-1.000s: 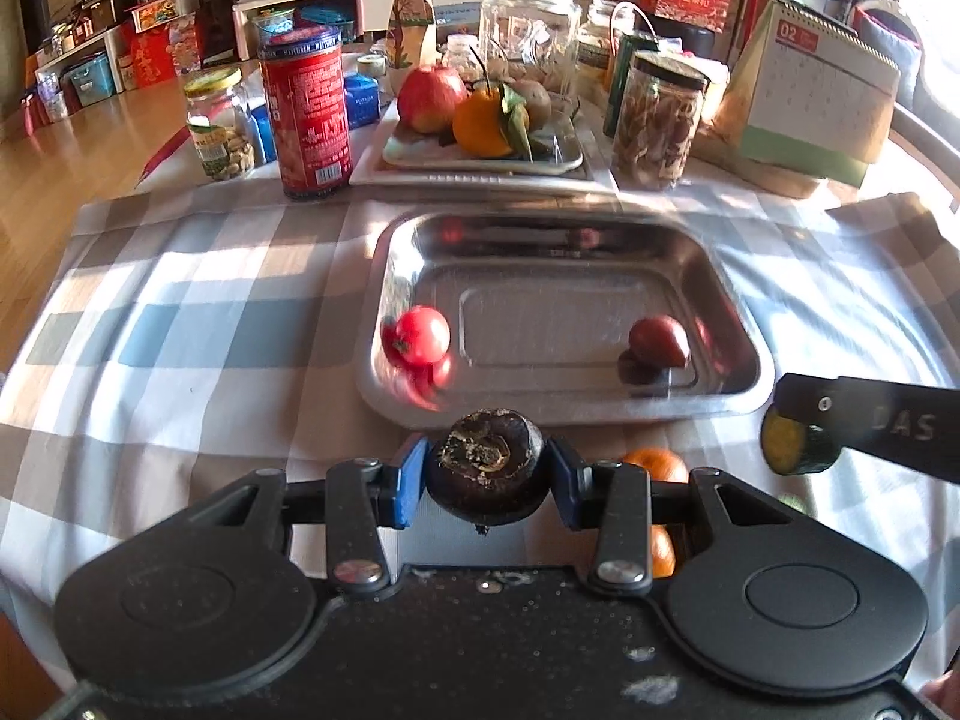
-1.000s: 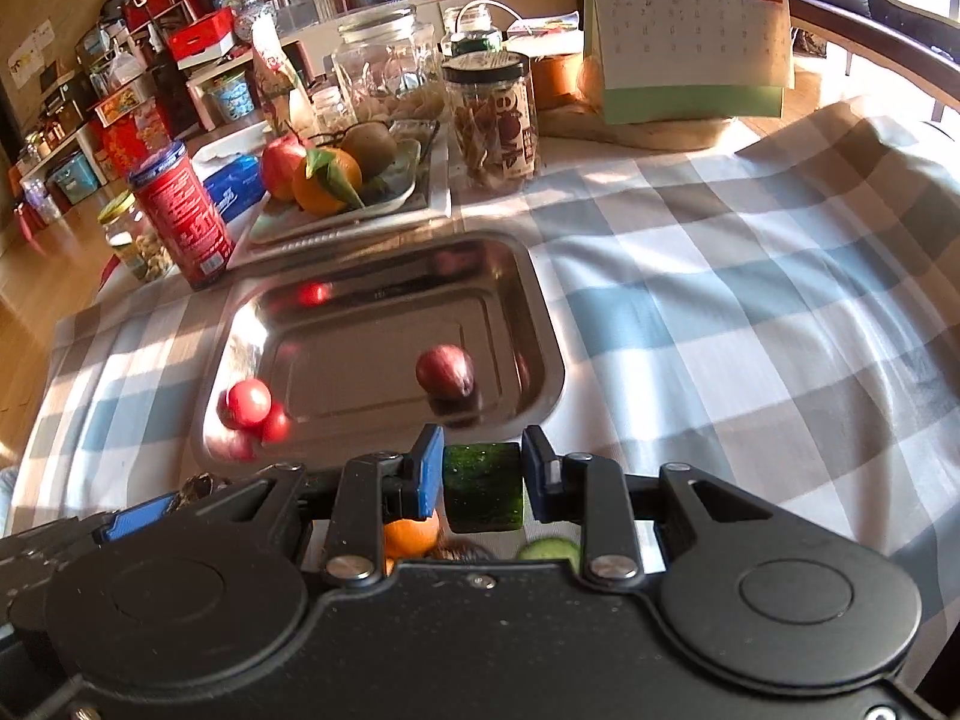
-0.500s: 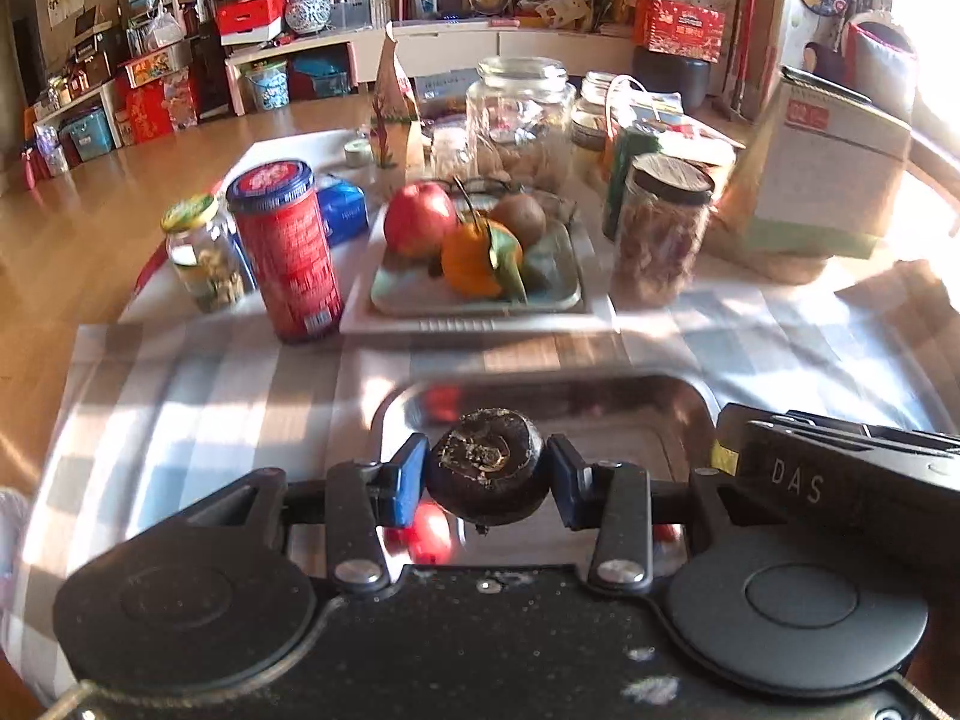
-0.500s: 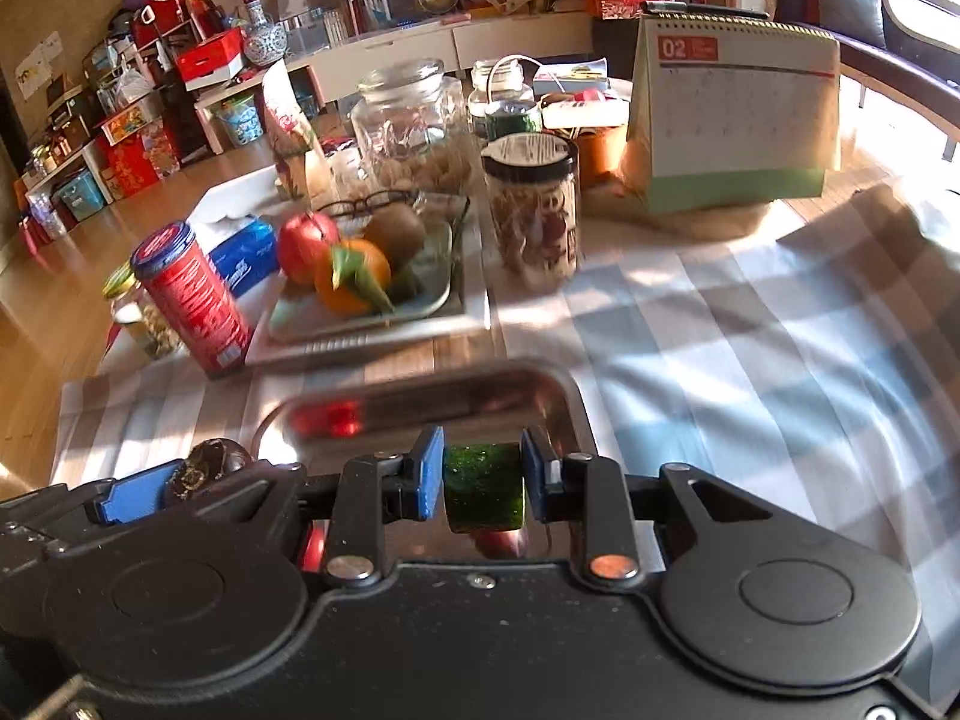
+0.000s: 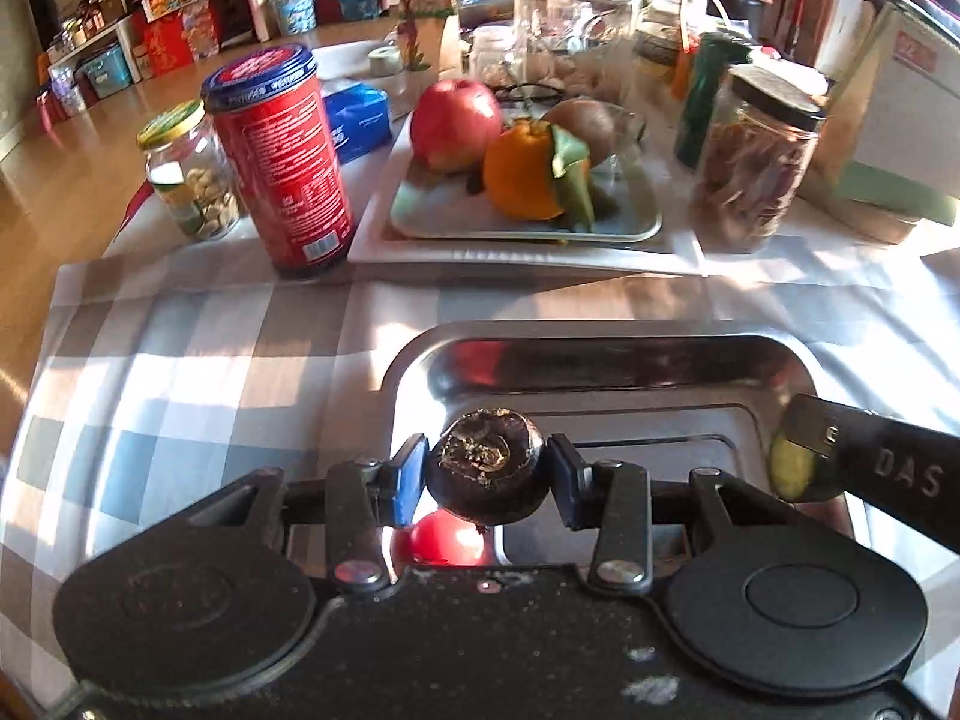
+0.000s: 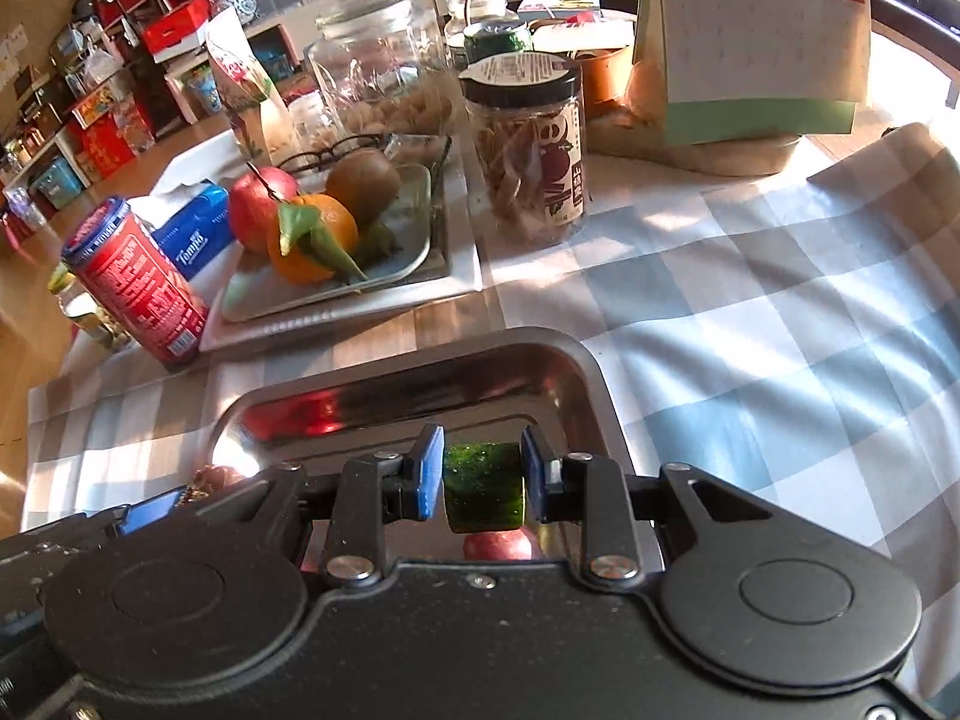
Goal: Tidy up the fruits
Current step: 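Open the right tool to drop the cucumber in the tray while the left tool releases the passion fruit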
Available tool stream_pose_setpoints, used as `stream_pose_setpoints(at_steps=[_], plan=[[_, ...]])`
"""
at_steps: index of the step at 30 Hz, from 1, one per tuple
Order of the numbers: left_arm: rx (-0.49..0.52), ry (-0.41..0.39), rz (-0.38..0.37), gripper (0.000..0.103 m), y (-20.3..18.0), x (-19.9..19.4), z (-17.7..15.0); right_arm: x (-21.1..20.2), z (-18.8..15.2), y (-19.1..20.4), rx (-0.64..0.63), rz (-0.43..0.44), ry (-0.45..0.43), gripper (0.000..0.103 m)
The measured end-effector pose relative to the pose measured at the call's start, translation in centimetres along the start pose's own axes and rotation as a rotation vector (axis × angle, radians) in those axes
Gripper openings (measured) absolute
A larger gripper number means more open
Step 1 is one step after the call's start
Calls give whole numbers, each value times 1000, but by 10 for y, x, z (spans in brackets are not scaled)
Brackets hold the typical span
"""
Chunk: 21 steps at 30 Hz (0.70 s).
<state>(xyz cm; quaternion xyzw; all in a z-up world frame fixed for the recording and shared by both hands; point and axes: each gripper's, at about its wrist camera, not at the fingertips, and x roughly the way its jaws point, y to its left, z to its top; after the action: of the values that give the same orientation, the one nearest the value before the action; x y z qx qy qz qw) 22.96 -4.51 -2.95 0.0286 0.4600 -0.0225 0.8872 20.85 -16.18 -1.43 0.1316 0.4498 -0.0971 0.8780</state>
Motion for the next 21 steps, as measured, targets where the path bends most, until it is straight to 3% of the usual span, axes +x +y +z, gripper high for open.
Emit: stream_pose_setpoints(at_steps=[5,15,21], plan=[[-30,18,-16,44,6,0,3,-2,-1,0,25,-3,-24,39],[-19,-26,-18,44,6,-15,6,-9,0,0,40,-1,-52,43],[-13,-16,-17,44,4,-15,6,-11,0,-1,71,-33,-85,55]])
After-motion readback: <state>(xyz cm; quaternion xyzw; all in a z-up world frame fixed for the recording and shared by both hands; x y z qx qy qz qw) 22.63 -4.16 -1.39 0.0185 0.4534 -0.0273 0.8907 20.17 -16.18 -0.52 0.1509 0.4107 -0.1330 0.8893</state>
